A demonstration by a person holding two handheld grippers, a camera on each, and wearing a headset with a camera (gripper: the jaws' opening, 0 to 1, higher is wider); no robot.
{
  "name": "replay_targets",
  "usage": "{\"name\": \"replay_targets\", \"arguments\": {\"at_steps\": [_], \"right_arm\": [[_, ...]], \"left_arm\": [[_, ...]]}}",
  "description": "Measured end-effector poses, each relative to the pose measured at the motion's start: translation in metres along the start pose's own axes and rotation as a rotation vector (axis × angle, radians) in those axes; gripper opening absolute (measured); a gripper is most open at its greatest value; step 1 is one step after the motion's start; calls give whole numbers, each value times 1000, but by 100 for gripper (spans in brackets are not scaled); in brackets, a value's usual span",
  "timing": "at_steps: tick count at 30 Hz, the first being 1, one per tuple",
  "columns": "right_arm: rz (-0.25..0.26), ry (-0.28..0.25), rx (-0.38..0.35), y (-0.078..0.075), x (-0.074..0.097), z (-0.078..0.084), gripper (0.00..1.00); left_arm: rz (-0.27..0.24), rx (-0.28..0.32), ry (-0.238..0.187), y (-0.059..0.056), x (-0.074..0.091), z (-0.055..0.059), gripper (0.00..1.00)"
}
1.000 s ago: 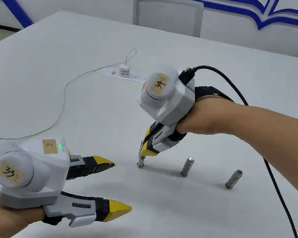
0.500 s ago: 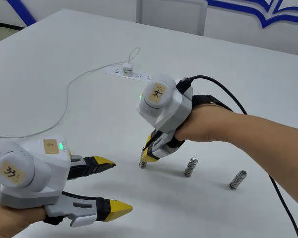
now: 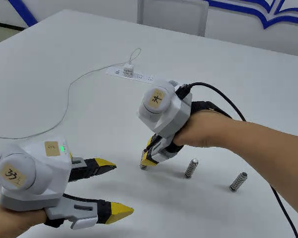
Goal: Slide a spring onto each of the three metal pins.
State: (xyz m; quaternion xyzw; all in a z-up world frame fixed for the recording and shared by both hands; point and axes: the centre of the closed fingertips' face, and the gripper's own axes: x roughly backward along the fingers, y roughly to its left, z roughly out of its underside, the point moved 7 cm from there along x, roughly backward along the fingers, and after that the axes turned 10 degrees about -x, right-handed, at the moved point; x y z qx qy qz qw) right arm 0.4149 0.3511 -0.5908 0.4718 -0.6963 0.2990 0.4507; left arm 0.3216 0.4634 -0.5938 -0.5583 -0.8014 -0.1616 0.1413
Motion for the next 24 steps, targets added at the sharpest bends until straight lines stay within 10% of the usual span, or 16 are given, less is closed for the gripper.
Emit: {"name": "replay_targets", "arguments": {"at_steps": [24], "right_arm": [[37,-94,-78,-6,31,26,29]], "left_arm": [[4,-18,-11,-2,-3,-11,61]]}}
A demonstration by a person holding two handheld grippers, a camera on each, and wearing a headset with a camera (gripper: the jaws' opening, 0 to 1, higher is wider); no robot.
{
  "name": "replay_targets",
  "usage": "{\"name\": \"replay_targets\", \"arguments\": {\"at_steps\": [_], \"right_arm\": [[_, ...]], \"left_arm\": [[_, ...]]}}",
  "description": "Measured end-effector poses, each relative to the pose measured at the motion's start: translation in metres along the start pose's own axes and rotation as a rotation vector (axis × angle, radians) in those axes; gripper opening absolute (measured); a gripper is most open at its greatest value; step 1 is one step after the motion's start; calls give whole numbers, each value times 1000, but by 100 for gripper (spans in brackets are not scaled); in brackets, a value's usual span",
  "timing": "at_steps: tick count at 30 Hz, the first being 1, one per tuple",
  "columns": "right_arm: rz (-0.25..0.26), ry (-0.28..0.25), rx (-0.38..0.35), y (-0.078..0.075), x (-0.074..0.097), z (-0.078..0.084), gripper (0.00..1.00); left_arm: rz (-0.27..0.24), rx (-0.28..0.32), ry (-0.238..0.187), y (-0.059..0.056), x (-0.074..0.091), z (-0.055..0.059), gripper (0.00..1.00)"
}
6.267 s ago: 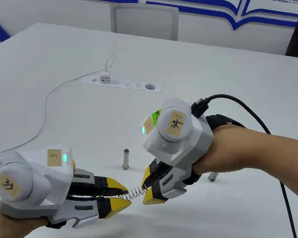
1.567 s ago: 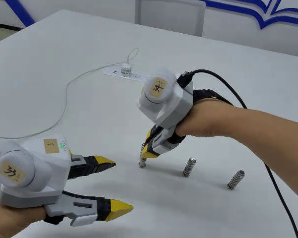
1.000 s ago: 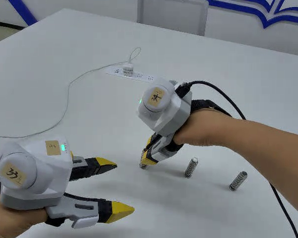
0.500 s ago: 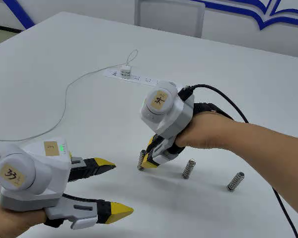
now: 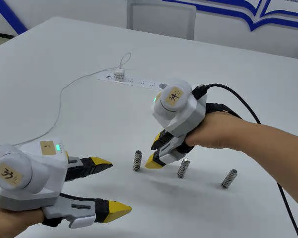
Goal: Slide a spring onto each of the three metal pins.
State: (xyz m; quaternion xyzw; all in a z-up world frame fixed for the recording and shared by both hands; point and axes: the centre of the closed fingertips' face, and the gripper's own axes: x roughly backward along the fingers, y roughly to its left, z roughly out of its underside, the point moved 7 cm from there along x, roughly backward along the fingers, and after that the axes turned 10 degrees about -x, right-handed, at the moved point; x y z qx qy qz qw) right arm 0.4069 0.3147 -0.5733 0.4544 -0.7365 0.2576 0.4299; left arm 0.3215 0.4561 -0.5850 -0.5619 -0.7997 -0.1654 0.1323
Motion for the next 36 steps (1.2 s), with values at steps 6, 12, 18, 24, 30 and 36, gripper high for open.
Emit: {"name": "replay_targets", "arguments": {"at_steps": [6,12,18,24,30,36], "right_arm": [[20,-24,-21,-4,10,7,33],[33,-55,-60,-8,19,16,36],[44,-82,-91,-10,26,25,41],[63,-115,-119,-15,33,34,46],[94,-149,-149,-20,42,47,53],[115,-187,-187,-25,51,62,57]], "left_arm": [[3,2,-1,0,-1,0,62],[3,3,-1,0,-1,-1,63],[2,2,0,1,-1,-3,63],[-2,3,-1,2,-1,-4,63],[-6,5,0,5,0,-4,63],[-9,7,0,7,0,-5,63]]}}
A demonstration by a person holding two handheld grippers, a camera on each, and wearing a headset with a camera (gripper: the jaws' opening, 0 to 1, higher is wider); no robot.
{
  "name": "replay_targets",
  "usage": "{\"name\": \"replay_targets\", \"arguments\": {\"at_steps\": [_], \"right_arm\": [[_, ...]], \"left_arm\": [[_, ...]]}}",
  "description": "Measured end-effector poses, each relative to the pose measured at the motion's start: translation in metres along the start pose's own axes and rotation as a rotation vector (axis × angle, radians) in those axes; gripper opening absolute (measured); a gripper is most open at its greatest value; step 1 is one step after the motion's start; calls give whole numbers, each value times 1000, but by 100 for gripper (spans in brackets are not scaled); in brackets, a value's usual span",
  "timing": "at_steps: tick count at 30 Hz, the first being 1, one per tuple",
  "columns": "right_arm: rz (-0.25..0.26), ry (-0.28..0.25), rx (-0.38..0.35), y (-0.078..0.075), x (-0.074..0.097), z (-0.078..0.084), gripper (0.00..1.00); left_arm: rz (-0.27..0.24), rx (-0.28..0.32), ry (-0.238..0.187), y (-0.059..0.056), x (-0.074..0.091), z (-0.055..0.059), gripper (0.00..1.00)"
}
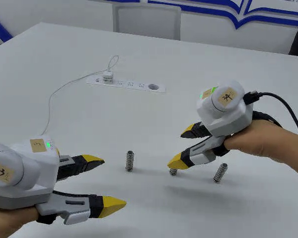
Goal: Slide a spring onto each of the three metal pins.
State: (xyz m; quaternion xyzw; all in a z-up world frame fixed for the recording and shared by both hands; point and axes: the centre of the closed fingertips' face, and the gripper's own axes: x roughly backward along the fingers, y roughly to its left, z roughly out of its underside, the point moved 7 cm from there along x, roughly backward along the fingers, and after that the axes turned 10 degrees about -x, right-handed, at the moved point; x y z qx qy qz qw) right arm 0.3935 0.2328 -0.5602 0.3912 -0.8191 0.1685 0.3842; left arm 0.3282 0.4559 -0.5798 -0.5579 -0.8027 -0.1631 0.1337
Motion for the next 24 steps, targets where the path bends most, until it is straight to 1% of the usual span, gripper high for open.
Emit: {"name": "replay_targets", "arguments": {"at_steps": [9,14,16,24], "right_arm": [[39,-47,-57,-11,16,18,64],[61,-87,-85,-16,26,26,67],[69,-94,-96,-17,29,30,67],[95,-130,-129,-20,45,53,69]], "left_arm": [[-2,4,-4,1,-2,-2,64],[-1,4,-5,1,-3,-3,64],[-1,4,-5,1,-3,-3,64],[2,3,-6,0,-4,-4,65]]}}
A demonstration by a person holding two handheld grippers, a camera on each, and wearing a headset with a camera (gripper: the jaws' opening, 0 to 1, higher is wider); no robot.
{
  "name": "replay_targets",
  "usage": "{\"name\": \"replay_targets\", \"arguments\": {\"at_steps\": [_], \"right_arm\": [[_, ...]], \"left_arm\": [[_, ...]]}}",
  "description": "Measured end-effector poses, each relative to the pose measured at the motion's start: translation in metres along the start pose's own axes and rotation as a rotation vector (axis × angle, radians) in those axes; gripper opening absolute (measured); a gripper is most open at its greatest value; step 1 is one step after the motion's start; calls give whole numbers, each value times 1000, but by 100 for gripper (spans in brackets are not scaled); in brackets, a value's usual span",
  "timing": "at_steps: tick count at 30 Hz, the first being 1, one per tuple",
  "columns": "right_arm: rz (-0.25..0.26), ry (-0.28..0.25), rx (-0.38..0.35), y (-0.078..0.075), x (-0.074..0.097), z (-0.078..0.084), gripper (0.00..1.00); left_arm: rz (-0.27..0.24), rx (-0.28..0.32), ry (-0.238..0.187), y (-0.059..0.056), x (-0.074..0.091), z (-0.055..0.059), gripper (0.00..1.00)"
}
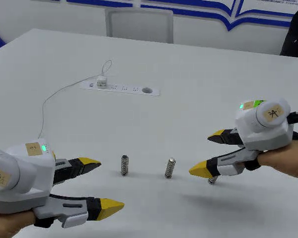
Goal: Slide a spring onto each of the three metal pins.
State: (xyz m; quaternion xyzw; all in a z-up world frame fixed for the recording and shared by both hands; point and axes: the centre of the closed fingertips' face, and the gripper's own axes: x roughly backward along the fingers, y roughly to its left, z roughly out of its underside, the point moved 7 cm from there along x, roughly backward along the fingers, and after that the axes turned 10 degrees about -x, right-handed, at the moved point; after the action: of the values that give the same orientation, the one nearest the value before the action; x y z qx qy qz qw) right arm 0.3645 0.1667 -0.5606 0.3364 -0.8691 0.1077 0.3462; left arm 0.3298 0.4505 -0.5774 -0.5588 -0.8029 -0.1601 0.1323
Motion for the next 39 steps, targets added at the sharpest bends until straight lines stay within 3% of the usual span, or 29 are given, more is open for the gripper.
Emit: {"name": "replay_targets", "arguments": {"at_steps": [15,27,39], "right_arm": [[26,-72,-33,6,29,31,72],[24,-114,-68,24,36,56,73],[47,-169,-130,33,39,71,74]], "left_arm": [[-7,3,-4,-1,1,-1,66],[-15,11,-7,-1,3,2,66],[-25,30,-19,-5,4,3,67]]}}
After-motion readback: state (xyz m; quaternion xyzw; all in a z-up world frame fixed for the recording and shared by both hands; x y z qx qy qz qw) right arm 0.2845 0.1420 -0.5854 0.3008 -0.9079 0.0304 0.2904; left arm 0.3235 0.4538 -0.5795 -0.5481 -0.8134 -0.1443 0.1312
